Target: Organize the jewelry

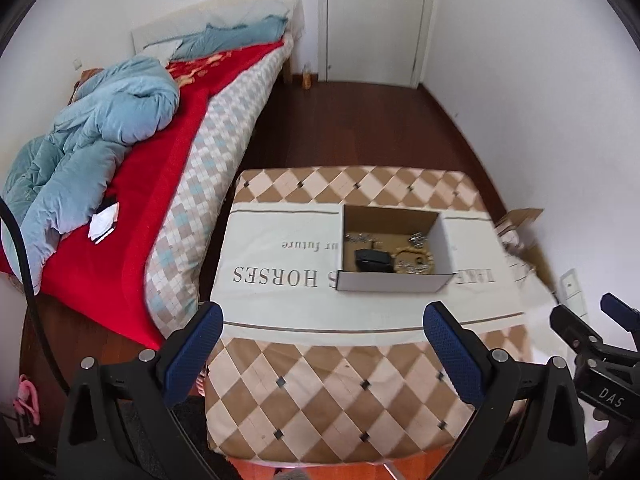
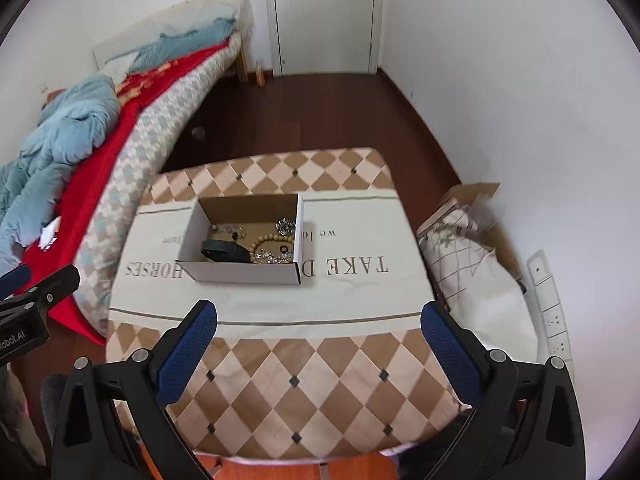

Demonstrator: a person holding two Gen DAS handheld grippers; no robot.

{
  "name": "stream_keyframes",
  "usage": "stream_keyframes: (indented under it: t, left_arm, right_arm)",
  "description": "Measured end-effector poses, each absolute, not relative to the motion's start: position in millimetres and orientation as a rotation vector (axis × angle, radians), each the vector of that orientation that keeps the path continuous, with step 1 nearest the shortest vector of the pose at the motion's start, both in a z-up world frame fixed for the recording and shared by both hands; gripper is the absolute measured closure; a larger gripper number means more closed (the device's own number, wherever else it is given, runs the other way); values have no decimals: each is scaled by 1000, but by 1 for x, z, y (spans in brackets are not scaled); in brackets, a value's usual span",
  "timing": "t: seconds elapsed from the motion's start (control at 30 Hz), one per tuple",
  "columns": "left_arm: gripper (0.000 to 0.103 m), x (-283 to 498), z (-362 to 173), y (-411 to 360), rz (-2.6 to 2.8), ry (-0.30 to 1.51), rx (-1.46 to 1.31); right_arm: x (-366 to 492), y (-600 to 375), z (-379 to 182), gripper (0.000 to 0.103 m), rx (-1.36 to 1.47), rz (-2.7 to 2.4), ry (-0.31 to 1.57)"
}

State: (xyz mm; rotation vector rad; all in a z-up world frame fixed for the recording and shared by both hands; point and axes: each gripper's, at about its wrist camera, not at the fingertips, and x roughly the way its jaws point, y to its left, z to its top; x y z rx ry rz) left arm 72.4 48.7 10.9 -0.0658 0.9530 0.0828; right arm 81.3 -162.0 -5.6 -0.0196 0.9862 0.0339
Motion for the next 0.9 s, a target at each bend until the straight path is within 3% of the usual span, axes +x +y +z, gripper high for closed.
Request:
stream_keyframes:
  t: [0.47,0.9]
  left_arm:
    - [1,5,85,28,5,856,-87]
    - [1,27,76,33,76,879,-96]
  right_arm:
    - [-1,-169,91,0,-43,27,825]
    - [27,-171,89,0,-36,27,837]
